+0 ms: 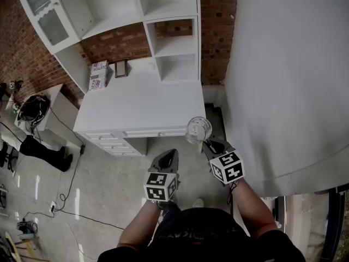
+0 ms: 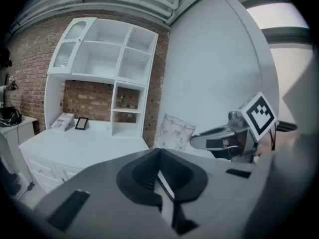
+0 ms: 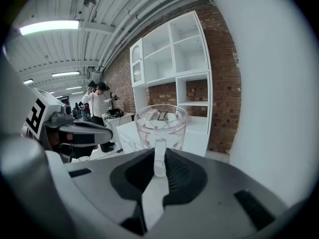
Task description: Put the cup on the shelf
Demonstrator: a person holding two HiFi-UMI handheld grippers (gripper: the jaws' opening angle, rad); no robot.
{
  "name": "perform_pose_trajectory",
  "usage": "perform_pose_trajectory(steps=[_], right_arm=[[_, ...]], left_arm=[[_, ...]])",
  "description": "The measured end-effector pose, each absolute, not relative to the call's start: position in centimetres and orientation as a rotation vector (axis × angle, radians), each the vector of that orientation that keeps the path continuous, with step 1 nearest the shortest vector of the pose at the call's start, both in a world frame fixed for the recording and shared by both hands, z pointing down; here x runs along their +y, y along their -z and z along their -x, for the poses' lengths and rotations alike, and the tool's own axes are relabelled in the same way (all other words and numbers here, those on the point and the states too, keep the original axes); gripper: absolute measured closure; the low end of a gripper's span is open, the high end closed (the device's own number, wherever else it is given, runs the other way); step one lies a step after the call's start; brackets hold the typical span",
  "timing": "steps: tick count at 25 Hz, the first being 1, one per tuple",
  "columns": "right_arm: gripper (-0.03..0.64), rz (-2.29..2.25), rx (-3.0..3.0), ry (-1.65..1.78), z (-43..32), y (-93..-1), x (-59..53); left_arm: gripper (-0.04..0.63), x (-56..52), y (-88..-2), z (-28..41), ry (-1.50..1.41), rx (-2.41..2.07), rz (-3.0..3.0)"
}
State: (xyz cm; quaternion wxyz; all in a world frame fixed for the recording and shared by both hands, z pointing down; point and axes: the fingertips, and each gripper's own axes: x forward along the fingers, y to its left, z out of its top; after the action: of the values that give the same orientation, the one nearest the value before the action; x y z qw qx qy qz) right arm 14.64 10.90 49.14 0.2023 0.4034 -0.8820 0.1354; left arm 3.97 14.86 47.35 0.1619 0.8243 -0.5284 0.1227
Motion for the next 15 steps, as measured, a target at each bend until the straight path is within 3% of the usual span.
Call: perform_pose_trajectory(steps=[15], right_arm=[[0.574,-1.126,-2.461,-0.386,-13.1,-49.3,9.9]], left_arm=[[0.592,14.0,-47.2,-2.2,-0.347,-1.52,-2.341]])
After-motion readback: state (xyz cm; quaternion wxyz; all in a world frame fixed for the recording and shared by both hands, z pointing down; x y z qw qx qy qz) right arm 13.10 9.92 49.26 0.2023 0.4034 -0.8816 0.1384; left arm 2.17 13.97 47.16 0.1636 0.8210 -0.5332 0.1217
